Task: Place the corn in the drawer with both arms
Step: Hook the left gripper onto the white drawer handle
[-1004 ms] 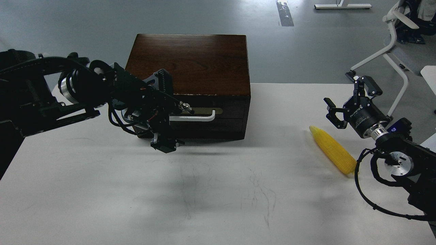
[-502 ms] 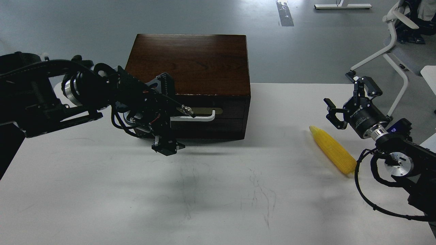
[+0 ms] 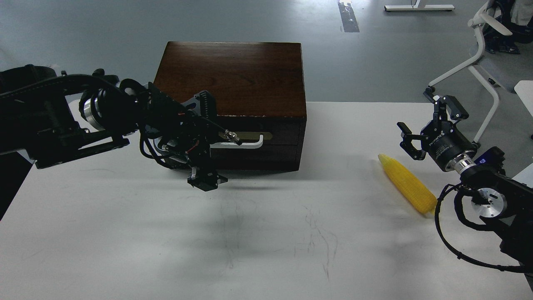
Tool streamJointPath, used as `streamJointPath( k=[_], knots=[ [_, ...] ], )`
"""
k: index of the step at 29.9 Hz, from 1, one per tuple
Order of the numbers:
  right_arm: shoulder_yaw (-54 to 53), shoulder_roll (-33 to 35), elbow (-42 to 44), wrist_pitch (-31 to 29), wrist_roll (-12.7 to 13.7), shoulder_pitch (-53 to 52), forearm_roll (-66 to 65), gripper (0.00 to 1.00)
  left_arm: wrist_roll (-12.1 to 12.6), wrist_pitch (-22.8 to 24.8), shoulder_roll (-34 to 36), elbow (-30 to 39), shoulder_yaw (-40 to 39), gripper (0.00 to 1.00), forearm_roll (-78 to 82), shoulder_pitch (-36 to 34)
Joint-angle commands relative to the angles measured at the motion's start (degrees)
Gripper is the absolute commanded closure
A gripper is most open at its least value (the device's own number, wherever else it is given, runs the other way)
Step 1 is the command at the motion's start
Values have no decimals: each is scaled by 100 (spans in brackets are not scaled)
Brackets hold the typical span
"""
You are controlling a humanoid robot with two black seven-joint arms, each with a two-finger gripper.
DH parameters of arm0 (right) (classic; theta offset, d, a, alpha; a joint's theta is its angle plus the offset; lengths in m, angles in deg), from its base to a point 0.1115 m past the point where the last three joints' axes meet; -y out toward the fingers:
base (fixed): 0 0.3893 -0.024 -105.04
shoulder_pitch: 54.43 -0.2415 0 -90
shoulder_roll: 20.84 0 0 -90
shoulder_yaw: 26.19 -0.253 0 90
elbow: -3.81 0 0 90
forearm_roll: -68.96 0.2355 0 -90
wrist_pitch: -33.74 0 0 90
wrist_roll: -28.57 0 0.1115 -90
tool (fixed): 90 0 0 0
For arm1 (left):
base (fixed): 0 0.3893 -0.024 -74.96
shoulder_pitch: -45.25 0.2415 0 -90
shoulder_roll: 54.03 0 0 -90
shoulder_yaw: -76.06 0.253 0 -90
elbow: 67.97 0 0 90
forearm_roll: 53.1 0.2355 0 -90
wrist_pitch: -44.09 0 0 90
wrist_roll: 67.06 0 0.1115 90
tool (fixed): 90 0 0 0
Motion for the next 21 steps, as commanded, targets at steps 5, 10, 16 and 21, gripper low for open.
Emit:
streamJointPath(
  k=[5, 10, 16, 21],
  knots=[
    [0, -5, 0, 0, 0, 0, 0, 0, 0, 0, -130, -160, 35, 2, 0, -3],
    [0, -5, 0, 0, 0, -8, 0, 0, 0, 0, -157, -160, 79, 2, 0, -3],
    [0, 4, 0, 0, 0, 0, 0, 0, 0, 0, -157, -134, 114, 2, 0, -3],
    [0, -5, 0, 0, 0, 0, 0, 0, 0, 0, -157, -55, 97, 2, 0, -21]
  ],
)
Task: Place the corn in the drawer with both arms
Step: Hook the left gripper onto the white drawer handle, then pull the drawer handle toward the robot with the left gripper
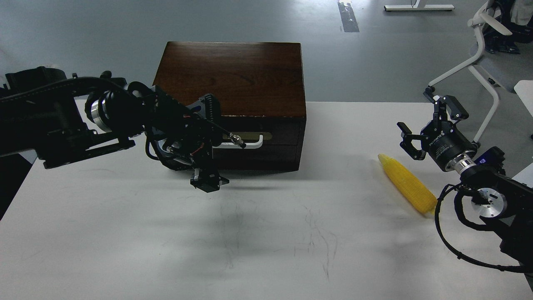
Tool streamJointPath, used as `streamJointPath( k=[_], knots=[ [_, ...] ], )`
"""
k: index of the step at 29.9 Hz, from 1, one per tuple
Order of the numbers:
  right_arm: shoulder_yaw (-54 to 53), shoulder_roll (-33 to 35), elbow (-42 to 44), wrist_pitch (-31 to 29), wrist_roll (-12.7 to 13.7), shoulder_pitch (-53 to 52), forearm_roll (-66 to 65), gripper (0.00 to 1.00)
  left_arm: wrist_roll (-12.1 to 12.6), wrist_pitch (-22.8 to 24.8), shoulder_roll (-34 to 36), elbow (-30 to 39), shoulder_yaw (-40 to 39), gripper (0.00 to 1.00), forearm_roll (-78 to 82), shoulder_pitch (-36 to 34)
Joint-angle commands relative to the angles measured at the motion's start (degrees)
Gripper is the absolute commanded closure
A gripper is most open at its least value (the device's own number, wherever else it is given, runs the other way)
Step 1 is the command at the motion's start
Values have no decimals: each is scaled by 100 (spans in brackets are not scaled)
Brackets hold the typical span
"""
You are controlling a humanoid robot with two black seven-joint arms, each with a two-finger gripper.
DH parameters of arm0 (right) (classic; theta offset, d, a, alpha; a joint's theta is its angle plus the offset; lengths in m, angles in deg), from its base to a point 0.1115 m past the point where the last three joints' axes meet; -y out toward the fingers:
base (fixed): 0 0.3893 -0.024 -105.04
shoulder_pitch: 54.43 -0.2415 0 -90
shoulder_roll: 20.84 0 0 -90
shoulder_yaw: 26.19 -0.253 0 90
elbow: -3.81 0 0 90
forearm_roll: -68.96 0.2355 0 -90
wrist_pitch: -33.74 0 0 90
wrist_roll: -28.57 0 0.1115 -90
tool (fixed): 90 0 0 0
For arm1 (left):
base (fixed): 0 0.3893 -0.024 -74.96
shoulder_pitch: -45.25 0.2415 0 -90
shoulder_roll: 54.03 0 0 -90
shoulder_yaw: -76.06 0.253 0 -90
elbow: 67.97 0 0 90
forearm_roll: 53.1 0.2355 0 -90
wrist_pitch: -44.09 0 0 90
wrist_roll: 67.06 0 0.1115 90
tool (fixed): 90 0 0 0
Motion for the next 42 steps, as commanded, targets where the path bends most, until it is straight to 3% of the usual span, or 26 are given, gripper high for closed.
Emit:
streamJointPath(
  k=[1, 15, 42],
  knots=[
    [0, -16, 0, 0, 0, 1, 0, 0, -2, 0, 0, 77, -17, 2, 0, -12],
    [0, -16, 0, 0, 0, 1, 0, 0, -2, 0, 70, 842, -8, 2, 0, -82],
    [-9, -16, 9, 0, 0, 1, 0, 0, -2, 0, 413, 1580, -17, 2, 0, -144]
  ],
)
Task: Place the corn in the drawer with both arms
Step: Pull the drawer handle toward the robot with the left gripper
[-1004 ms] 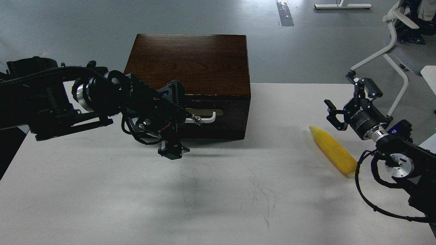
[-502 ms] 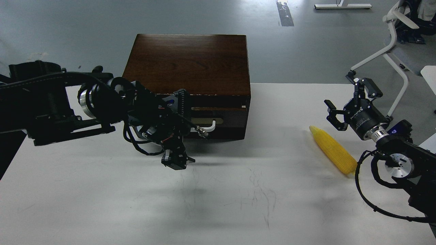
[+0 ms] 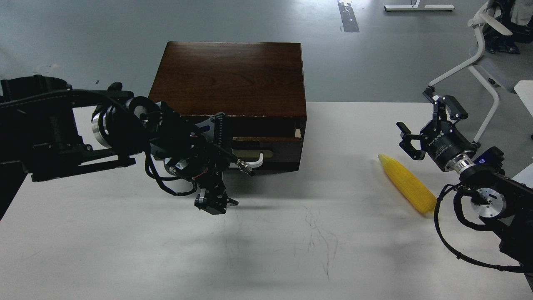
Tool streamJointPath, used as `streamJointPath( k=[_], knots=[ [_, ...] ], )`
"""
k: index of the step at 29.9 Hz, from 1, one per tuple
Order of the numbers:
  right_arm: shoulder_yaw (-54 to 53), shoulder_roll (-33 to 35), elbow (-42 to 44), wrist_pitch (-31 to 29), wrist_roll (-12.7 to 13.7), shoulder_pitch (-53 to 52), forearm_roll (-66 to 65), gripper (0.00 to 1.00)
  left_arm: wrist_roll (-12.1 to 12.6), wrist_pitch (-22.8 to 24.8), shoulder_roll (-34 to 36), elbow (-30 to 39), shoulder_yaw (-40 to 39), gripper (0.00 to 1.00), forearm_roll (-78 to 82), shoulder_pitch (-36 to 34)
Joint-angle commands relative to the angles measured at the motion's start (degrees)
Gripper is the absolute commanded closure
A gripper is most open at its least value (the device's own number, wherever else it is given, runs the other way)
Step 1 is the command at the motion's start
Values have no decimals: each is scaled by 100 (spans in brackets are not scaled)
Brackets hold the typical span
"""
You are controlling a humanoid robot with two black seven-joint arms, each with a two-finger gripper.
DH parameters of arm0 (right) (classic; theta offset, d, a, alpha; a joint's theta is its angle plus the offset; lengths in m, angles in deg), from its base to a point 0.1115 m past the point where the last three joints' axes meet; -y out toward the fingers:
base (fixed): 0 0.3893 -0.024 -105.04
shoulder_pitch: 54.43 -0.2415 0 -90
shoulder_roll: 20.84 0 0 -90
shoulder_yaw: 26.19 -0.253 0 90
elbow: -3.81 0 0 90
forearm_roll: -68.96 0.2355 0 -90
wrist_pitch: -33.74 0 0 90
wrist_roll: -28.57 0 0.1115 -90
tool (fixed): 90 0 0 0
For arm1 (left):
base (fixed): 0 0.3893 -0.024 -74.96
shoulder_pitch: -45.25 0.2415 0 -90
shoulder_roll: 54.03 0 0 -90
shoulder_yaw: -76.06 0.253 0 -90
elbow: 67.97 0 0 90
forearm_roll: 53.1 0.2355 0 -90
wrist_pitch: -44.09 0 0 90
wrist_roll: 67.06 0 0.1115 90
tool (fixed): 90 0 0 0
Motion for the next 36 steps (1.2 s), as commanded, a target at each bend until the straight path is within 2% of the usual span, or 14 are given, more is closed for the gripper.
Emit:
streamJointPath(
  k=[1, 36],
  knots=[
    [0, 1, 4, 0, 0, 0, 0, 0, 0, 0, 94, 217, -10, 2, 1, 8],
    [0, -7, 65, 0, 0, 0, 0, 0, 0, 0, 190, 736, -45, 2, -317, -202]
  ],
)
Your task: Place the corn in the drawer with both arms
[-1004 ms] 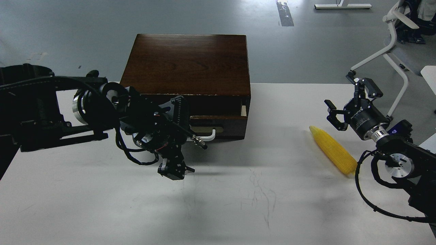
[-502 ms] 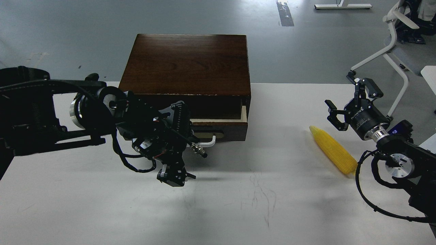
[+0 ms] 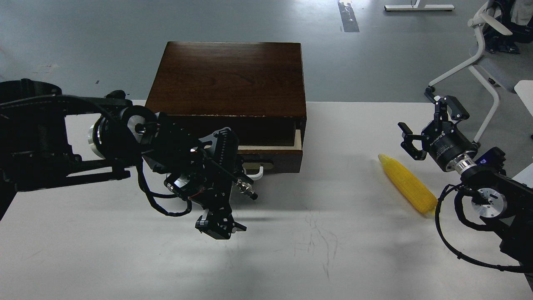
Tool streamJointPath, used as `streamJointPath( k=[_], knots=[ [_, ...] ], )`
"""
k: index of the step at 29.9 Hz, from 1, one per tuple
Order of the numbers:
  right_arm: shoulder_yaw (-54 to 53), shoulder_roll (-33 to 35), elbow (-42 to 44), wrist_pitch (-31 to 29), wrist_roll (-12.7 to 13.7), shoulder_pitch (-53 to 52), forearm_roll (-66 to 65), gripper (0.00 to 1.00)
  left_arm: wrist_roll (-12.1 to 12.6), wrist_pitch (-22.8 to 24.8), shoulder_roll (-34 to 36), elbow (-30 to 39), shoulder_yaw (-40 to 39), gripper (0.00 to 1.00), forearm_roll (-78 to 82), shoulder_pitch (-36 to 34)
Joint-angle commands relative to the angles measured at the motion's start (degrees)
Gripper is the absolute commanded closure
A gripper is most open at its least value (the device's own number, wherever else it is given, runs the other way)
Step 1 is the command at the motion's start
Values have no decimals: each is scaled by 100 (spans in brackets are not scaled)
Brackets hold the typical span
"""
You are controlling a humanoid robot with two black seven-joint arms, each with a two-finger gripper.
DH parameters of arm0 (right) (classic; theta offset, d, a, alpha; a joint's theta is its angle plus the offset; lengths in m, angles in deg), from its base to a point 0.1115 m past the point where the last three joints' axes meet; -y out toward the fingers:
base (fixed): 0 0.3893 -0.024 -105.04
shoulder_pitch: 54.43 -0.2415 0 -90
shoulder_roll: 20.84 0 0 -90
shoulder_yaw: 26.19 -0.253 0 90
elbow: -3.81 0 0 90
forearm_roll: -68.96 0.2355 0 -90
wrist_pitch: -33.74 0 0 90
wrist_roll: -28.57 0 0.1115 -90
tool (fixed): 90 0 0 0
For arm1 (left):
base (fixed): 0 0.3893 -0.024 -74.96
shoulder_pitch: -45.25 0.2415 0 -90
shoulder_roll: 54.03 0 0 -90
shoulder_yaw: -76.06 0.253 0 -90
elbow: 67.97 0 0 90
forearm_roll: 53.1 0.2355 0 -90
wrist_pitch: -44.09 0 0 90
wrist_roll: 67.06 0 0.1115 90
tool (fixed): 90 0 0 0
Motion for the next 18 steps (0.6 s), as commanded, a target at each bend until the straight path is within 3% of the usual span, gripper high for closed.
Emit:
streamJointPath(
  k=[1, 7, 10, 15, 18],
  knots=[
    [0, -1, 2, 0, 0, 0, 0, 0, 2, 0, 4, 0, 0, 2, -134, -80],
    [0, -1, -7, 0, 0, -9, 0, 0, 2, 0, 75, 8, -52, 2, -520, -238],
    [0, -1, -7, 0, 0, -9, 0, 0, 2, 0, 145, 17, -193, 2, -1564, -511],
    [0, -1, -7, 0, 0, 0, 0, 0, 2, 0, 697, -9, -1228, 2, -3531, -503],
    [0, -1, -7, 0, 0, -9, 0, 0, 2, 0, 988, -62, -1449, 2, -4438, -485]
  ],
)
